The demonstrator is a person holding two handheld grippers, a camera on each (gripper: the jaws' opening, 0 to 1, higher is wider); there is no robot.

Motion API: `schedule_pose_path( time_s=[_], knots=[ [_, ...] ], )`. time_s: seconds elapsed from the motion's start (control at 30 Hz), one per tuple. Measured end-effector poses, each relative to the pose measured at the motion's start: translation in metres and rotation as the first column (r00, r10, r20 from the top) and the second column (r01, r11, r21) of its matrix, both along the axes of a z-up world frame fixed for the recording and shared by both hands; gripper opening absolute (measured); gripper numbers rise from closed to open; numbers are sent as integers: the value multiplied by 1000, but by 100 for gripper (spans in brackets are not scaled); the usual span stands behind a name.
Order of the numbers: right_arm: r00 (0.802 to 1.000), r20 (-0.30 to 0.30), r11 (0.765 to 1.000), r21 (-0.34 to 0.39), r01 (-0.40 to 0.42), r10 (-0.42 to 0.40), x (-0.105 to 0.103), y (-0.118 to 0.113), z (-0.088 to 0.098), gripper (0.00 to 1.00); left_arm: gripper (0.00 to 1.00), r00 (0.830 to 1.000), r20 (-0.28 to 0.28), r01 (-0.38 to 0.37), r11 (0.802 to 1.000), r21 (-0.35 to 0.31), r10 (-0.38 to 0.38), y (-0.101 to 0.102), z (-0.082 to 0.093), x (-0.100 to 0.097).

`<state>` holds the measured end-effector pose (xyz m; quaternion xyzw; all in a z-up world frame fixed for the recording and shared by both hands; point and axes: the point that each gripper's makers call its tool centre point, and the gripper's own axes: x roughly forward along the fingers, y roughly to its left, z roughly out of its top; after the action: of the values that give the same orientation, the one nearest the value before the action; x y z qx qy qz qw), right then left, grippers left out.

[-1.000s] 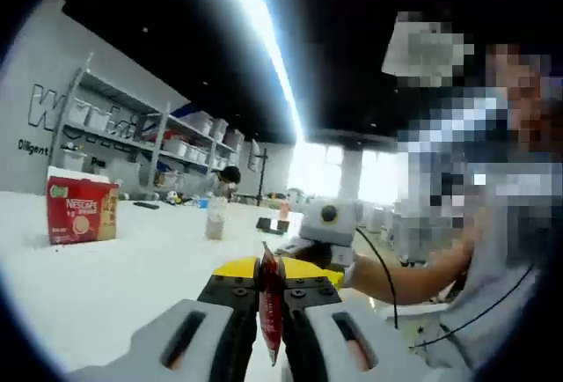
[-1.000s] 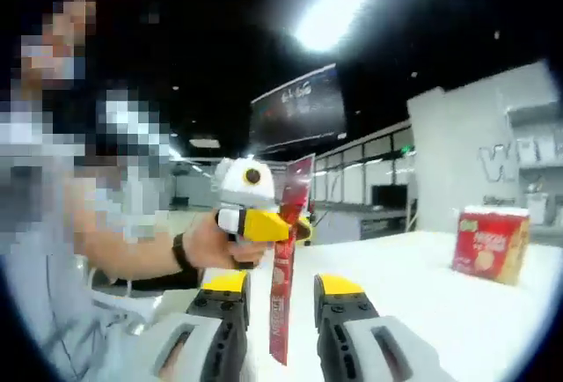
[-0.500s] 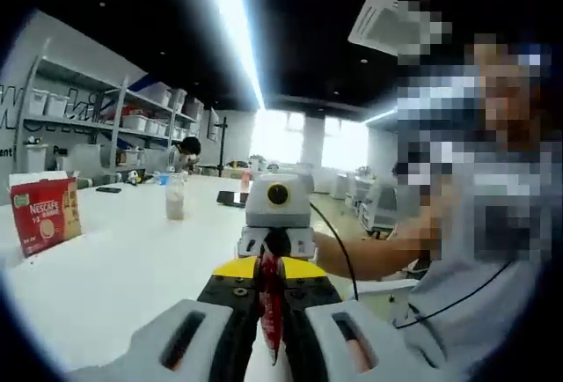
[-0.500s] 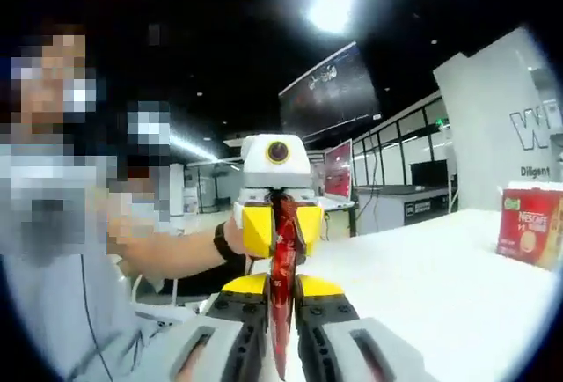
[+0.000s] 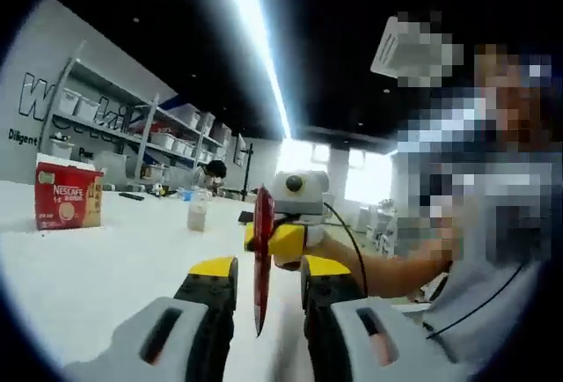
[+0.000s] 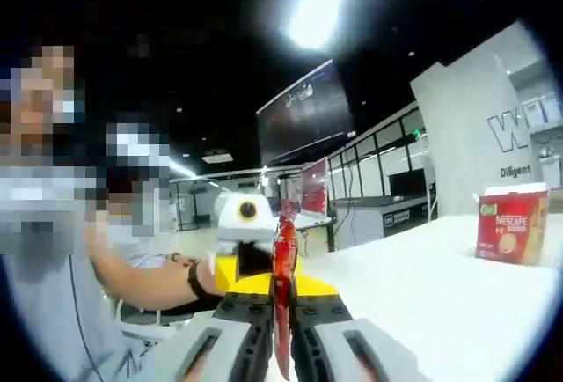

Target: Tear open the coffee pouch, take out the coffee, and pour the coffee from the pouch into the cup

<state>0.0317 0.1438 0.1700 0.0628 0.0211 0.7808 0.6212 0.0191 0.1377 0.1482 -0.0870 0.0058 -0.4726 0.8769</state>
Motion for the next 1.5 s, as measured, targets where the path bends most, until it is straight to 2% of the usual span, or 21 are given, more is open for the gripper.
schedule_pose_path(
  time_s=[0.07, 0.2, 0.3, 0.33, 0.37, 0.47, 0.6, 0.7, 0.77, 0.83, 0.9, 1.0, 1.07, 1.17, 1.23, 1.27, 1.3, 1.33, 1.4, 1.43, 1.5],
  knots=[
    [1000, -16, 1000, 31, 4, -3, 1, 2, 7, 5, 31, 999, 15, -29, 999, 37, 28, -3, -10, 4],
    [1000, -2, 998, 57, -4, 4, -5, 5, 11, 5, 30, 998, 35, -53, 998, 45, 51, -10, -13, 9],
    [1000, -3, 998, 64, -7, 7, -9, 7, 10, 5, 22, 997, 48, -57, 998, 32, 56, -11, -11, 9],
    [1000, -6, 998, 64, -11, 11, -9, 7, 10, 5, 16, 996, 64, -61, 998, 29, 59, -9, -9, 10],
    [1000, -8, 998, 70, -4, 5, -8, 7, 10, 5, 11, 995, 90, -54, 998, 38, 51, -9, -7, 9],
    [1000, -16, 997, 80, -19, 20, -8, 7, 10, 7, 9, 998, 67, -12, 999, 37, 10, -12, -8, 6],
    [999, -14, 995, 84, -48, 50, -12, 6, 9, 12, 7, 997, 72, 29, 999, 30, -31, -13, -9, 1],
    [996, -71, 987, 153, -47, 58, -10, 0, 25, 19, 7, 996, 63, 59, 998, 30, -61, -17, -11, -4],
    [989, -109, 981, 178, -76, 96, -13, -7, 35, 19, 7, 996, 60, 64, 997, 32, -66, -19, -12, -8],
    [990, -98, 981, 172, -87, 105, -16, -9, 39, 12, 7, 996, 57, 71, 997, 29, -73, -20, -12, -10],
    [993, -67, 984, 158, -82, 93, -16, -8, 39, 11, 7, 995, 42, 87, 996, 25, -88, -21, -11, -12],
    [995, -57, 986, 148, -76, 85, -17, -8, 39, 8, 8, 993, 5, 116, 993, 9, -116, -22, -11, -13],
    [995, -59, 988, 137, -69, 77, -19, -9, 39, 6, 8, 993, 1, 119, 993, 6, -119, -25, -13, -14],
    [998, -47, 991, 126, -34, 40, -18, -12, 38, 4, 14, 998, 32, 61, 998, 7, -61, -27, -12, -15],
    [999, -29, 993, 115, -16, 20, -17, -11, 37, 3, 23, 998, 40, 43, 999, -8, -43, -30, -10, -15],
    [1000, -22, 993, 117, -5, 8, -17, -11, 37, 3, 22, 998, 40, 40, 999, -13, -40, -33, -8, -16],
    [1000, -29, 992, 124, -4, 8, -17, -12, 38, 3, 11, 998, 51, 38, 999, -12, -37, -34, -7, -15],
    [999, -49, 992, 126, -4, 11, -16, -11, 37, 3, 10, 995, 92, 38, 999, 5, -38, -34, -5, -15],
    [999, -48, 990, 143, 9, -2, -14, -11, 37, 4, 8, 997, 71, 42, 999, -8, -42, -35, -7, -14],
    [1000, -21, 984, 177, 16, -13, -12, -10, 39, 4, 8, 996, 72, 45, 999, -12, -44, -35, -7, -15],
    [999, -30, 985, 175, -6, 12, -15, -10, 38, 7, 7, 996, 72, 45, 999, -8, -45, -35, -7, -15]
  ],
)
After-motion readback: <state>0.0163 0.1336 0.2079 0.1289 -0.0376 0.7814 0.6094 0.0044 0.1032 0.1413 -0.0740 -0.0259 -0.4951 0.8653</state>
